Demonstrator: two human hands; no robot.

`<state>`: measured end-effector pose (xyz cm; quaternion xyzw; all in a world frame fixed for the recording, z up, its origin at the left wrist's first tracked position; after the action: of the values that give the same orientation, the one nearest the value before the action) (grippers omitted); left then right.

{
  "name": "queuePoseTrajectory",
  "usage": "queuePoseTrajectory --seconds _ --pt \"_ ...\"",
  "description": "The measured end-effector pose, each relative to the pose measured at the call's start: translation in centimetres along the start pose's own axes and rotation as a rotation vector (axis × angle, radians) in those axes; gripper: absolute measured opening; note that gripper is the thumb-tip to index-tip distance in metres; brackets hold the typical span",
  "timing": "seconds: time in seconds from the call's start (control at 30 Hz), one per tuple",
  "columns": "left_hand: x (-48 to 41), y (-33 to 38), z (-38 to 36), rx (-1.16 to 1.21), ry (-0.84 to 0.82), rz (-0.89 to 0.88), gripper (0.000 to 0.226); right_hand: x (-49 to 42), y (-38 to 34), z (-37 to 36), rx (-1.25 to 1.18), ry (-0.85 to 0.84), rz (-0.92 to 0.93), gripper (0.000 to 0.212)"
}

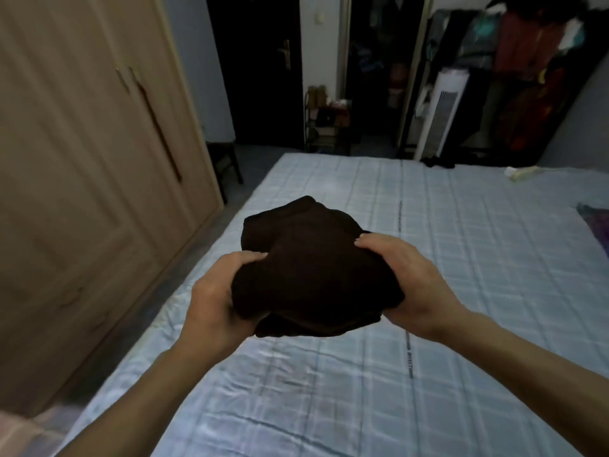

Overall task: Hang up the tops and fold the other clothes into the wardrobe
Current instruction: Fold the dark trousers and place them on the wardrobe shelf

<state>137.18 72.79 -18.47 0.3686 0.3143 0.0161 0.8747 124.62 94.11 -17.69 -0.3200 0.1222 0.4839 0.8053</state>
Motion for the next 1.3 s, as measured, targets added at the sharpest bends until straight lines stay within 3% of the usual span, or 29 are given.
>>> queuePoseTrajectory --seconds 0.3,0.6,1.3 --pt "7.0 9.2 22.7 -0.142 0.127 -0.041 0.059 -4.8 -22.3 2.2 -0.057 -0.049 0.194 0.079" --pt "17.7 13.5 40.9 -0.293 0.311 -0.002 0.063 -8.3 -41.2 -1.7 -0.259 -0.115 0.45 0.081" --pt "29.5 8.2 65.8 -0.783 0.616 0.223 0.061 -21.9 -68.8 -22.3 -0.657 -0.348 0.867 0.092"
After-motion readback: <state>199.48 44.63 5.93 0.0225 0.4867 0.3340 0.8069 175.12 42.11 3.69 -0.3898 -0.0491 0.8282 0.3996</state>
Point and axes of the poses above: each hand's wrist, its own x-axis away from the middle knuckle, its own z-axis out of the back of the hand, y = z × x, the point moved 10 cm from there along -x, towards the middle knuckle, and after that the axes turned 2 degrees about -z, right-handed, at the moved point
